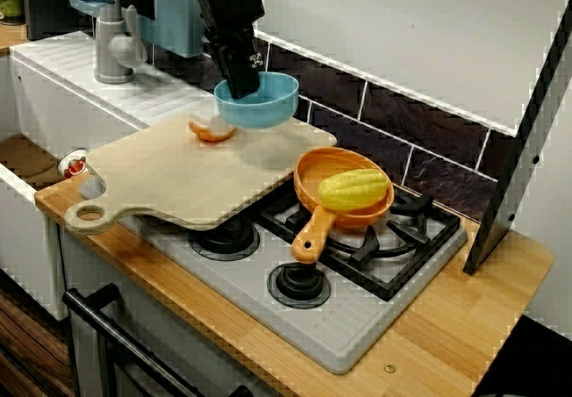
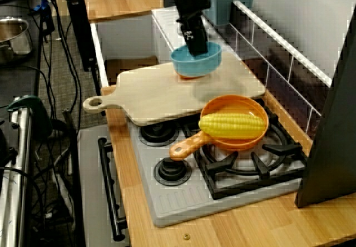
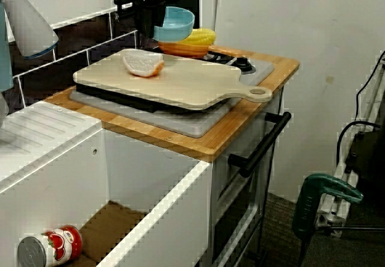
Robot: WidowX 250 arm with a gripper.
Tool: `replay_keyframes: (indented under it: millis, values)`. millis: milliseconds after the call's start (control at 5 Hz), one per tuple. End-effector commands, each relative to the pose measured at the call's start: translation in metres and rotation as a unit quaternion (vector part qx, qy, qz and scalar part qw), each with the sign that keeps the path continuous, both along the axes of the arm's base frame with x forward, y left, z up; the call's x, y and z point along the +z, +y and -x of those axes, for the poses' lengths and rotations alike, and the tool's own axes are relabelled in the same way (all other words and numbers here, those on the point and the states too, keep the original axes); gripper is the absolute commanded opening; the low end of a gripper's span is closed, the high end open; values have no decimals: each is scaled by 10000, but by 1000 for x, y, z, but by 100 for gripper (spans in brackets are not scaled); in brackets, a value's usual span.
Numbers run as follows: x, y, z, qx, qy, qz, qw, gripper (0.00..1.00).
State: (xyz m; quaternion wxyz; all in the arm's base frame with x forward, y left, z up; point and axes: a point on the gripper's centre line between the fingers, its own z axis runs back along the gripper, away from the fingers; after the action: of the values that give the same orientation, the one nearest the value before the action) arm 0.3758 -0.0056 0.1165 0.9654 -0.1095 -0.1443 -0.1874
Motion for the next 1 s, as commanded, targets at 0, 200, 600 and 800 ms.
replay_keyframes:
  millis: [0, 200, 600, 800]
  values:
    - [6, 2, -19, 74, -320, -49, 9994, 0]
    - [0, 2, -23, 163, -330, -47, 9993, 0]
    - [-3, 8, -29, 418, -357, -40, 9985, 15]
    - [-2, 10, -29, 454, -345, -29, 9984, 100]
